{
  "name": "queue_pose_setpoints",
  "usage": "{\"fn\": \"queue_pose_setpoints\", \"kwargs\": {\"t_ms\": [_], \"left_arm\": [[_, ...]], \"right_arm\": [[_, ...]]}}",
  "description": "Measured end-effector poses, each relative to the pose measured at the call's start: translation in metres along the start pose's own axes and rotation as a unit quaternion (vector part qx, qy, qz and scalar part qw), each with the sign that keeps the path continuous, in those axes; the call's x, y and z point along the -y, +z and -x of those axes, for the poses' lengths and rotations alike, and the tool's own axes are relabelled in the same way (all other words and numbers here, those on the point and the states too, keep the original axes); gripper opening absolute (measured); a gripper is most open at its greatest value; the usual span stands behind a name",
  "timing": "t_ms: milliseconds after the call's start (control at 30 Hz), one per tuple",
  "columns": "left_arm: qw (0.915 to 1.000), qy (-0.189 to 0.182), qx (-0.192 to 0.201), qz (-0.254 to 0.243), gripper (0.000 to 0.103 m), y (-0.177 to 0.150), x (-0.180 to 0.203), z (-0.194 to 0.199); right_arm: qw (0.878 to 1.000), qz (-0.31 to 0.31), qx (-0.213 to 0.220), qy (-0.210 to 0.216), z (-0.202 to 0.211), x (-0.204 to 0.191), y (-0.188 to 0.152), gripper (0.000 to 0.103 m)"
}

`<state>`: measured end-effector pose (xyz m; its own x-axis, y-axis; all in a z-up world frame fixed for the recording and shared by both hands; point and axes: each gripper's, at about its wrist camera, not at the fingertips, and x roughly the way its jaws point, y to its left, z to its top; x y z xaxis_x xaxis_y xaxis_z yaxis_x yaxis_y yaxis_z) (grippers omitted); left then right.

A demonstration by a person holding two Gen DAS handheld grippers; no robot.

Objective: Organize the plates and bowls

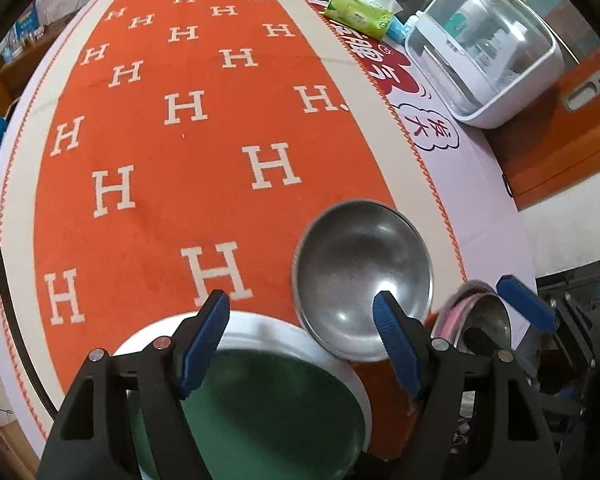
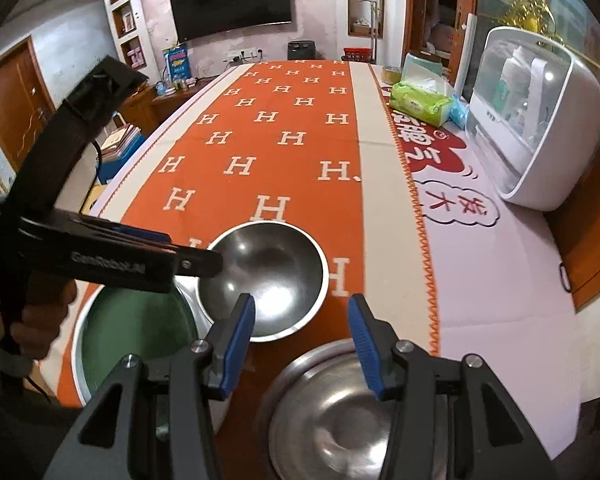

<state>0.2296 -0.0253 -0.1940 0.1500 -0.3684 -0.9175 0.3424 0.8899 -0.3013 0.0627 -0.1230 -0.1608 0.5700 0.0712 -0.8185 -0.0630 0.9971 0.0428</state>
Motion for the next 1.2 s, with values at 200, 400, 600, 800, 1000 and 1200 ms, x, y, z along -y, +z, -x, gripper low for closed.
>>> {"fn": "queue_pose_setpoints", "kwargs": {"t_ms": [200, 400, 600, 800, 1000, 1200], "left_arm": [[0.9992, -0.026, -0.021, 0.021, 0.073, 0.007, -0.016, -0.023], [0.9975, -0.043, -0.054, 0.016, 0.073, 0.007, -0.018, -0.043], [0.997, -0.045, -0.062, 0.001, 0.066, 0.009, -0.013, -0.056], [0.9964, -0.057, -0.063, -0.004, 0.054, 0.011, -0.012, -0.064], [0.9953, -0.066, -0.071, 0.001, 0.033, 0.01, -0.016, -0.069], [0.9936, -0.086, -0.073, -0.003, 0.018, 0.009, -0.011, -0.072]], "right_arm": [[0.999, -0.02, -0.023, -0.014, -0.021, -0.01, 0.007, 0.05], [0.997, -0.056, -0.038, -0.026, -0.037, -0.005, 0.01, 0.05], [0.994, -0.097, -0.049, -0.019, -0.047, 0.004, 0.007, 0.05], [0.991, -0.12, -0.06, -0.019, -0.058, 0.009, 0.005, 0.05], [0.986, -0.156, -0.064, -0.005, -0.064, 0.016, 0.003, 0.05], [0.983, -0.169, -0.07, -0.002, -0.068, 0.019, 0.002, 0.05]]}}
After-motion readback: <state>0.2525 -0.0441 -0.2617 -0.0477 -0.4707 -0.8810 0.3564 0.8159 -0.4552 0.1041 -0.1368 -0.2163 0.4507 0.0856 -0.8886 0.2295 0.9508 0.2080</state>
